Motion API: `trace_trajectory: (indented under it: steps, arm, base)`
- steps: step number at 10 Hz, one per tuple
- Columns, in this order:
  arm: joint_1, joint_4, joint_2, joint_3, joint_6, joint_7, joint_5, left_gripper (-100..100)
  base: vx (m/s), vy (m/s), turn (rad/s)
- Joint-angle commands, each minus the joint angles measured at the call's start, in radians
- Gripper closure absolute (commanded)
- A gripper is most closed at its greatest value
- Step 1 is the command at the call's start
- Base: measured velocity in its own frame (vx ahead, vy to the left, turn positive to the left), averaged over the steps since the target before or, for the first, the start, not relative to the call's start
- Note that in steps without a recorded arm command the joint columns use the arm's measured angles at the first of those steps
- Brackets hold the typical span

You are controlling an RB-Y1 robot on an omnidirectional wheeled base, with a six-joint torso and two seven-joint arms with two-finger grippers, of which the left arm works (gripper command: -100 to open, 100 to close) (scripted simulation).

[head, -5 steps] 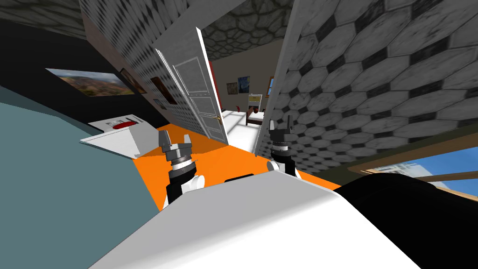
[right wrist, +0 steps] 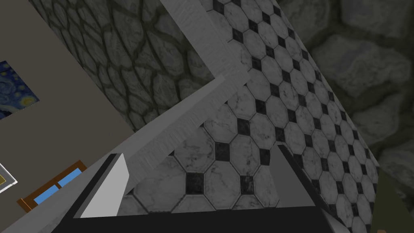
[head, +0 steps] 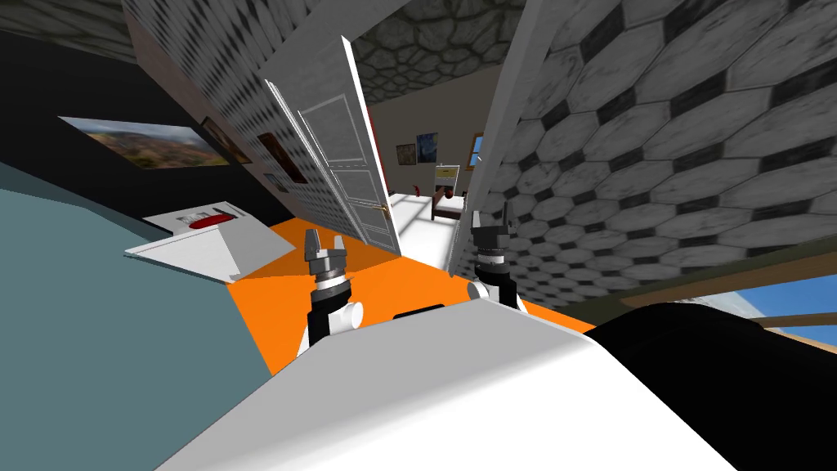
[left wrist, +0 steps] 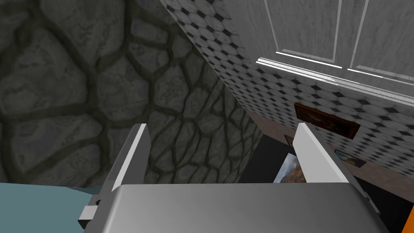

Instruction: Push the door open

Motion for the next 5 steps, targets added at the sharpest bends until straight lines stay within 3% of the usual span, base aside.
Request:
trace_trajectory:
  steps: [1, 5]
  arm:
    - [-0.013, 0.029, 0.003, -0.011, -0.002, 0.005, -0.005, -100]
    - [-0.060, 0.105, 0.018, -0.026, -0.001, 0.022, -0.010, -100]
  base:
    - [0.100, 0.060, -0.021]
    - [0.083, 0.050, -0.014]
